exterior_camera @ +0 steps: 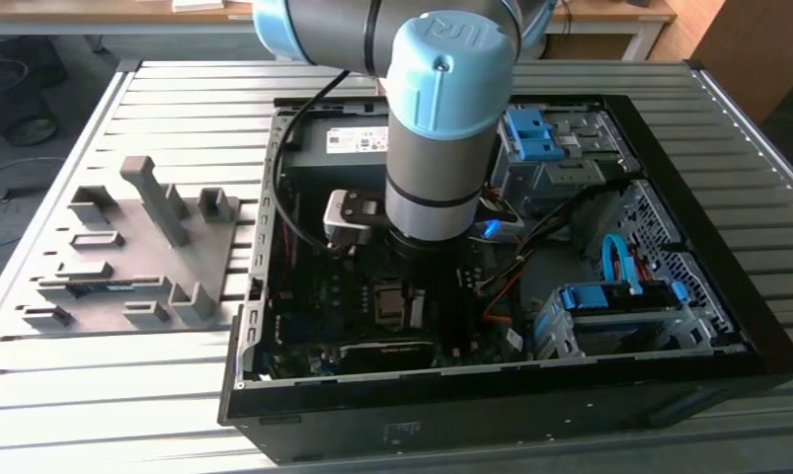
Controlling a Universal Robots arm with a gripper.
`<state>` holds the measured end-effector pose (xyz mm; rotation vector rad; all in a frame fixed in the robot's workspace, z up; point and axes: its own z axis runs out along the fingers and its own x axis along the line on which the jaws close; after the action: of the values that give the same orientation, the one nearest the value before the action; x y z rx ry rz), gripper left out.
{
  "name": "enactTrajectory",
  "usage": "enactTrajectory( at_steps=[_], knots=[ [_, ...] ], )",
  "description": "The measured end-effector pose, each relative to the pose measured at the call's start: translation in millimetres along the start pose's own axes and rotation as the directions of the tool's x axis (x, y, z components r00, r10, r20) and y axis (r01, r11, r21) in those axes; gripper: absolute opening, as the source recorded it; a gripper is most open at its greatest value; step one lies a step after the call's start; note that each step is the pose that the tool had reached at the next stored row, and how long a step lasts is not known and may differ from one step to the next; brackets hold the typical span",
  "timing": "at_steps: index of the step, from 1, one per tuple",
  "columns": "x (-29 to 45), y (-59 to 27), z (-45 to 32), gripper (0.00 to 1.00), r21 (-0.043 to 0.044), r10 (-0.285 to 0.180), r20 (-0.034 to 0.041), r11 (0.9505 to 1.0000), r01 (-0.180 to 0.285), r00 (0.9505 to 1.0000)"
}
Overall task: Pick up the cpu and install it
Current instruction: 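Install the first cpu locking lever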
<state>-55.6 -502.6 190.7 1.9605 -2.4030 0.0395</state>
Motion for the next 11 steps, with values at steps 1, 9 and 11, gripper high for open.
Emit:
enactTrajectory(
  at_steps=[1,9,11],
  knots=[
    [-0.1,-0.2,0.4,0.10,-0.0002,0.000,0.0002,1.0000,0.000,1.0000],
    [-2.3,-9.4,1.2,0.10,-0.0033,0.000,0.0022,1.0000,0.000,1.0000],
    [-2.5,-10.4,1.3,0.10,-0.0047,0.000,0.0026,1.0000,0.000,1.0000]
  ],
)
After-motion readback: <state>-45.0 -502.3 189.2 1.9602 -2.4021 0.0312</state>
